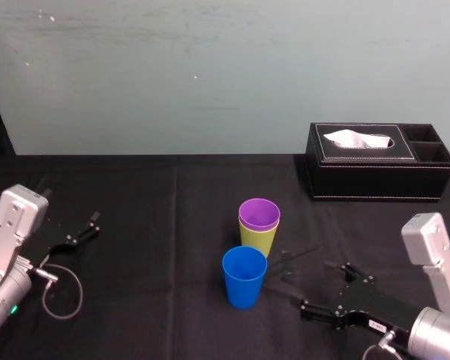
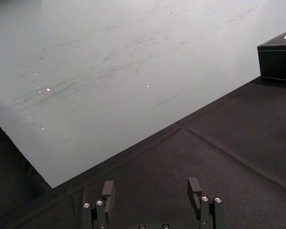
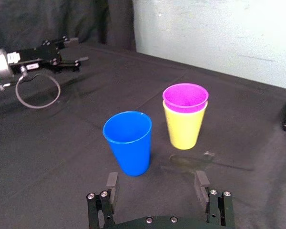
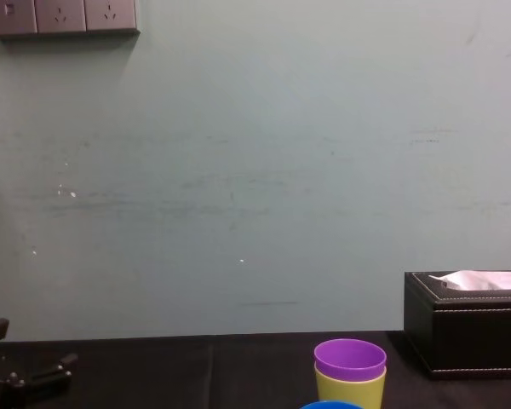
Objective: Stack the three plastic cups sequentially using one hand.
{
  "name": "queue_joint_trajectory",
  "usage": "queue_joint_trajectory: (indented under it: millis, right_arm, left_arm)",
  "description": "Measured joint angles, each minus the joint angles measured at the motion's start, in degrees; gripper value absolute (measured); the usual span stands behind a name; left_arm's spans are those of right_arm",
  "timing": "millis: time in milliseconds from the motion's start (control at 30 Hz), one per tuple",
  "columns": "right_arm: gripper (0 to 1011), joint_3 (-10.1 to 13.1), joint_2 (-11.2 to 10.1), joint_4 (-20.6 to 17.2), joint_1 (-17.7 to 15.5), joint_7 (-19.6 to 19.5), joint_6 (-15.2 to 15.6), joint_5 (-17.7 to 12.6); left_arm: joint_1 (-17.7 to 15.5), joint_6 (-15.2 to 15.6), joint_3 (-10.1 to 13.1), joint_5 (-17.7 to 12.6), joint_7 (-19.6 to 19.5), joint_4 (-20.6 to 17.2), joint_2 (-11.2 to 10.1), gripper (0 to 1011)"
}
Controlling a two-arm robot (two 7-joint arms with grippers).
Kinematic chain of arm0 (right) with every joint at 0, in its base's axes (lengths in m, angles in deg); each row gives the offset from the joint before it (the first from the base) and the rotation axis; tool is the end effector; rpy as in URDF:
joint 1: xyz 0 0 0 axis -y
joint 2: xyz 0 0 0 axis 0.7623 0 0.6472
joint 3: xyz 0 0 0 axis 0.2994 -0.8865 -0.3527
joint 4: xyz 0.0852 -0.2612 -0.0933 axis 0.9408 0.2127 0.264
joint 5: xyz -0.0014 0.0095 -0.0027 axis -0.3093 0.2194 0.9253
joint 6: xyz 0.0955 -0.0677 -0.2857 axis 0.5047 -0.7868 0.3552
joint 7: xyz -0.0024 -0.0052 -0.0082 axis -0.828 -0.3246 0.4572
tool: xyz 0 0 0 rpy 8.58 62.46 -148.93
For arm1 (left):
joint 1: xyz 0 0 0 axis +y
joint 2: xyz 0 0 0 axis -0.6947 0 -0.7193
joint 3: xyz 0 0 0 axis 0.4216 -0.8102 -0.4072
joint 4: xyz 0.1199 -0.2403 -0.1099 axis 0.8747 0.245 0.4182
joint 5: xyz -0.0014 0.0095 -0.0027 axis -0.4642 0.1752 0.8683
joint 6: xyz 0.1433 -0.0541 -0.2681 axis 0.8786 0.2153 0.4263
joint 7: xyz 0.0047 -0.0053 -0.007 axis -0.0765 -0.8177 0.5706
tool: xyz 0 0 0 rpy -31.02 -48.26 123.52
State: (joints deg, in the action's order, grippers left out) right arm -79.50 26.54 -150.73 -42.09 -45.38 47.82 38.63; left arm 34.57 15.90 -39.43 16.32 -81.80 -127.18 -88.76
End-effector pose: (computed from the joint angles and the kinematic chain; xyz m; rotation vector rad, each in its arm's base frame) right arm 0.3043 -0.0715 -0.2713 -0.2549 0.1277 -0.7988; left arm 0.3581 0.0826 -0.3023 0.3045 -0.2852 1.2479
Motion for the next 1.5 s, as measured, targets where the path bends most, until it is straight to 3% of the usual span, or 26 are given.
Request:
queue_joint_trajectory:
  millis: [267,433,767,1500]
  right_arm:
    - [1004,-2.6,0.2,1.3,1.5,0.7,-1.7,2.1]
    - [1004,-5.0,1.3,2.8,2.2,1.3,-5.3,5.1]
    - [1004,-6.0,3.7,5.3,3.0,1.9,-8.6,6.7]
    - [1004,-8.1,9.4,10.6,7.8,1.5,-5.6,6.5]
  left_arm:
    - [0.0,0.0,0.0,0.0,0.0,0.0,0.0,1000]
    - [0.0,0.0,0.0,0.0,0.0,0.0,0.0,1000]
    - [0.0,0.0,0.0,0.0,0.0,0.0,0.0,1000]
    - [0.0,0.0,0.0,0.0,0.0,0.0,0.0,1000]
